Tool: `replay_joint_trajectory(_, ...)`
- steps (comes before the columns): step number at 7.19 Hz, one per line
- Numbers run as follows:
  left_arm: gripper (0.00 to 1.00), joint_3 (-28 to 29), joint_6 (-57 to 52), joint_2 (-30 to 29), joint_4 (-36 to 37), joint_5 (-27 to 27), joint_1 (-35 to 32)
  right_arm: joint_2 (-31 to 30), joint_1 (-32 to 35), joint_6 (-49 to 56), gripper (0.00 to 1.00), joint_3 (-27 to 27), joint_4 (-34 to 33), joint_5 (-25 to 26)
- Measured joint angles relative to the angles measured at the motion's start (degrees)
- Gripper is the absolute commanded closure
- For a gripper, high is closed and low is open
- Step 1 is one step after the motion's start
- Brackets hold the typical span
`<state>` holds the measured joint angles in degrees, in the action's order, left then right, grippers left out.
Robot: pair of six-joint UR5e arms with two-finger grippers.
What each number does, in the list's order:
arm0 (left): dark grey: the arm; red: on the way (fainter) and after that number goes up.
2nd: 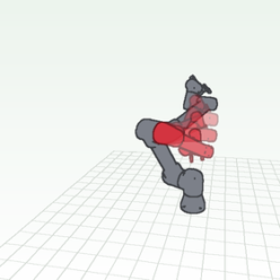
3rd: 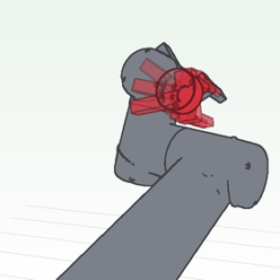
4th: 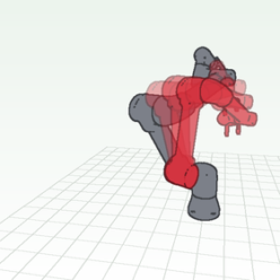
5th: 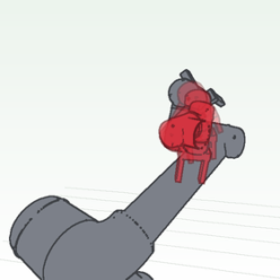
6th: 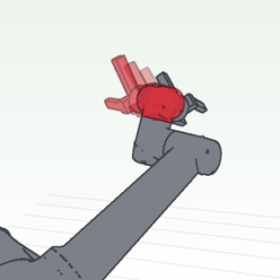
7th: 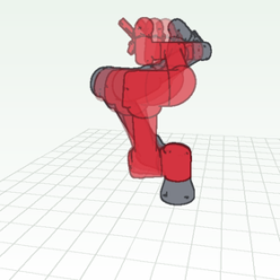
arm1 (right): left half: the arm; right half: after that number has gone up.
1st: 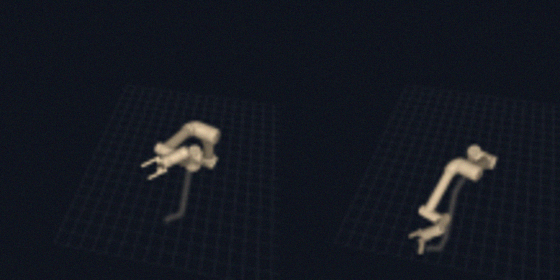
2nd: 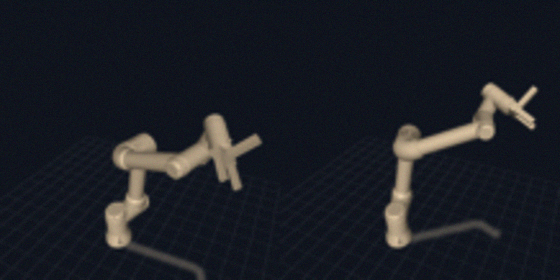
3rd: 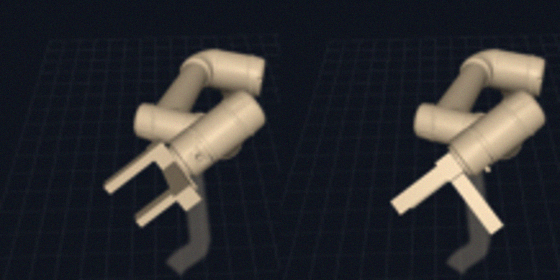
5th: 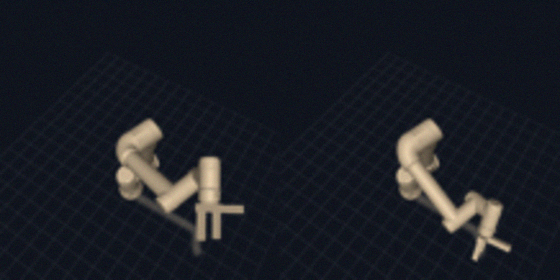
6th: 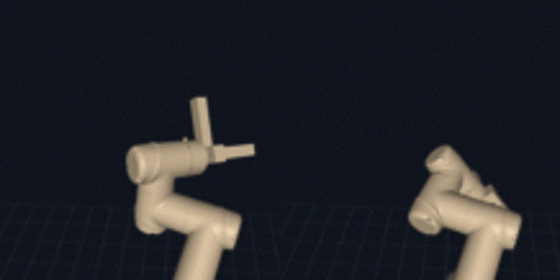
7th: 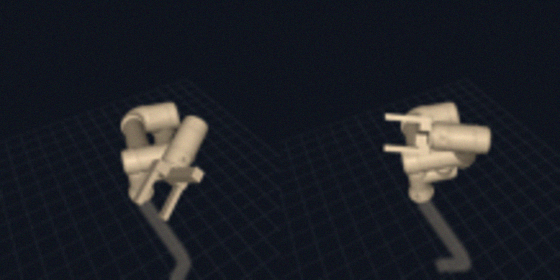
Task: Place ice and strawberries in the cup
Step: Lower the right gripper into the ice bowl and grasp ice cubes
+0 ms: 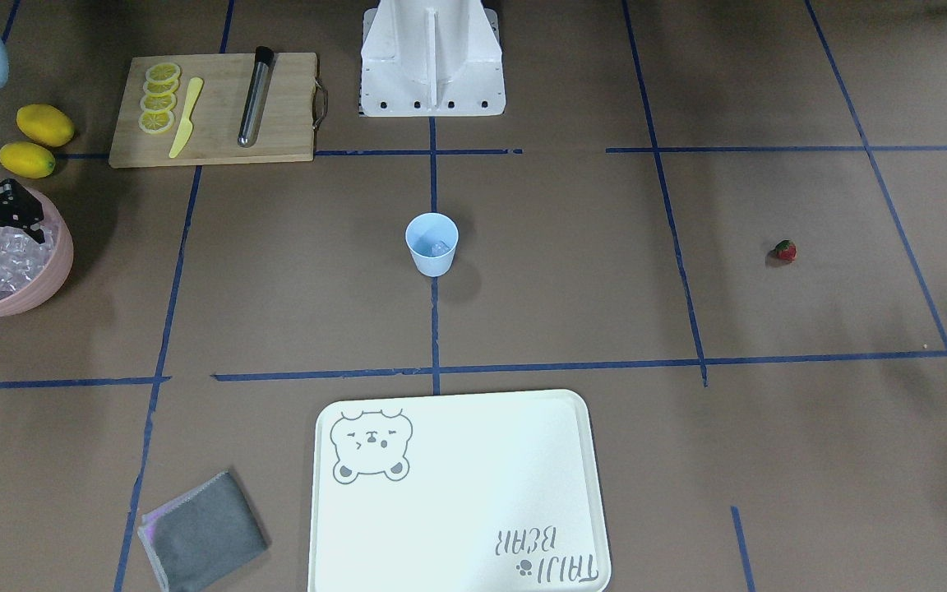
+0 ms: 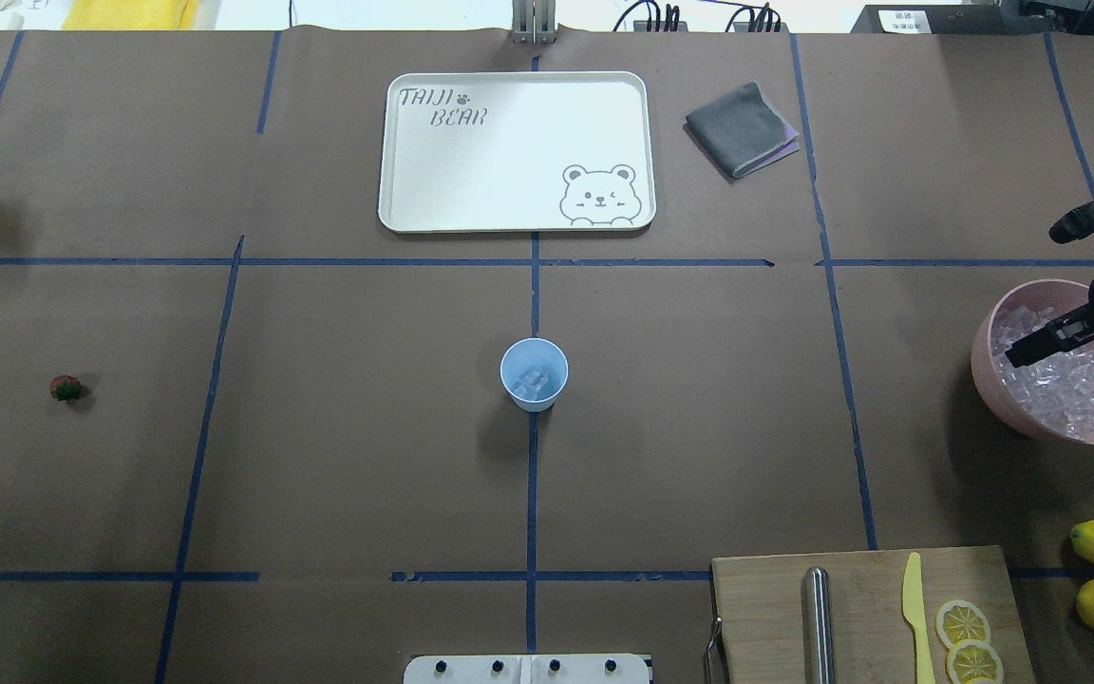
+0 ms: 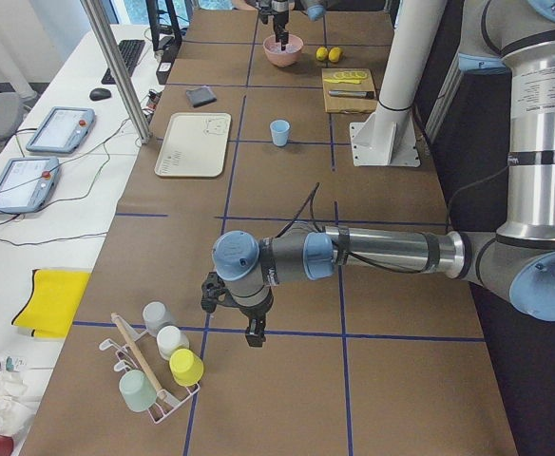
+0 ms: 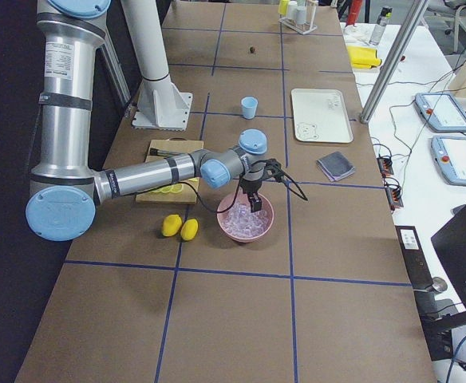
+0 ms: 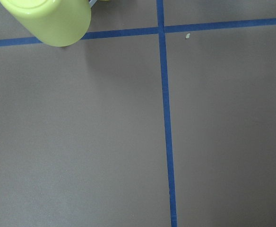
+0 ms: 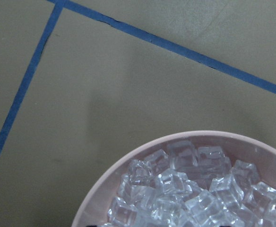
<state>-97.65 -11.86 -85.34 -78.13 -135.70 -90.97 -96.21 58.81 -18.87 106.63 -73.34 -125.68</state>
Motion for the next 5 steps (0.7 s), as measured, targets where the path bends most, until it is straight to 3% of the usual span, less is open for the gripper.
replay_joint_trajectory(2, 0.00, 0.1, 0.0, 0.0, 0.0, 0.0, 0.0, -0.7, -0.4, 0.1, 0.23, -0.5, -0.1, 0.1)
replay_joint_trajectory(5, 0.00, 0.0, 0.0, 0.0, 0.0, 0.0, 0.0, -0.9, -1.2, 0.0, 0.44, -0.7, -0.2, 0.3)
